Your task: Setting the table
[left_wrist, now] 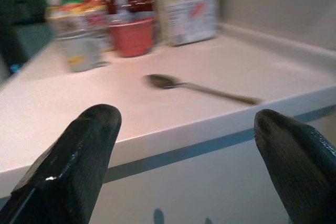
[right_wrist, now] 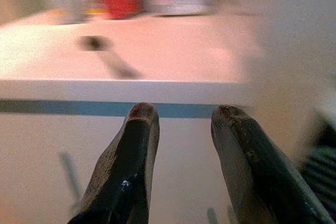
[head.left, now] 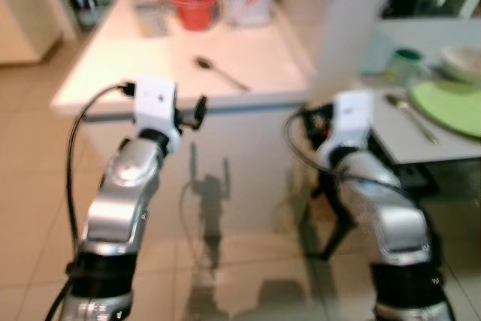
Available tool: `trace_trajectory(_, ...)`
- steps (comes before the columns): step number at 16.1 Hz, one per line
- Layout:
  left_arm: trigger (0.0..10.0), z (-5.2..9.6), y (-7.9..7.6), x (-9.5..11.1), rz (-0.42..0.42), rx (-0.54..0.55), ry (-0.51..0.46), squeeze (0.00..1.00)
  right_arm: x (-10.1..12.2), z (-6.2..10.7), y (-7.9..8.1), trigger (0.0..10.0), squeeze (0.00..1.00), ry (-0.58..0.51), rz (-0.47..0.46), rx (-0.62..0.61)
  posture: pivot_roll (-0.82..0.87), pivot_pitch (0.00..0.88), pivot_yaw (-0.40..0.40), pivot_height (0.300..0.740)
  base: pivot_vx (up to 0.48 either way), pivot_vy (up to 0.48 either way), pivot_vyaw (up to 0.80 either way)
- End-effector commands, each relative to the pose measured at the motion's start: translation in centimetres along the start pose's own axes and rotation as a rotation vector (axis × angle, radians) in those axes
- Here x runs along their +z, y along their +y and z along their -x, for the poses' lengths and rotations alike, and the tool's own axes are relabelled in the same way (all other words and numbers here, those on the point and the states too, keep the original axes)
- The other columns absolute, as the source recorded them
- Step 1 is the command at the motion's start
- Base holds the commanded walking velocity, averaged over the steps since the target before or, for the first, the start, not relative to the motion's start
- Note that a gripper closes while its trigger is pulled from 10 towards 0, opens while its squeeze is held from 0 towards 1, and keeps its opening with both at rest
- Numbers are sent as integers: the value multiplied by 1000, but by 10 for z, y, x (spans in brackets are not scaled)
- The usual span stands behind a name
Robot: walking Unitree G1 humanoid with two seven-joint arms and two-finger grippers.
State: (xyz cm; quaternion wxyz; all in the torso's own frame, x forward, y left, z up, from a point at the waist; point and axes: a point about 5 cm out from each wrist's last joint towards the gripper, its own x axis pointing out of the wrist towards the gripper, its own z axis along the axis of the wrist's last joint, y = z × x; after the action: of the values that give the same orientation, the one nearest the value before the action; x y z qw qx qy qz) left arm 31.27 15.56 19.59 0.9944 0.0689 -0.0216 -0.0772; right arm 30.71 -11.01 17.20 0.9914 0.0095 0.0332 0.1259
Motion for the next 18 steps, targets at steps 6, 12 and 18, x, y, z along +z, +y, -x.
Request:
trace_trajectory(6,10000,-1,-3,6,17,-10,-15,0,7,1,-4,10000,0,-27,14,4,2,0,14,740,304,0,800)
trace_trajectory(12,10000,-1,-4,5,13,-19,-12,0,11,0,-14,10000,0,-54,-31,-66,0,0,14,740,327,0,400)
trace_trajectory(18,10000,-2,-6,5,6,-36,-13,0,17,2,-20,10000,0,-86,-64,-100,-2,0,18,740,326,0,-492)
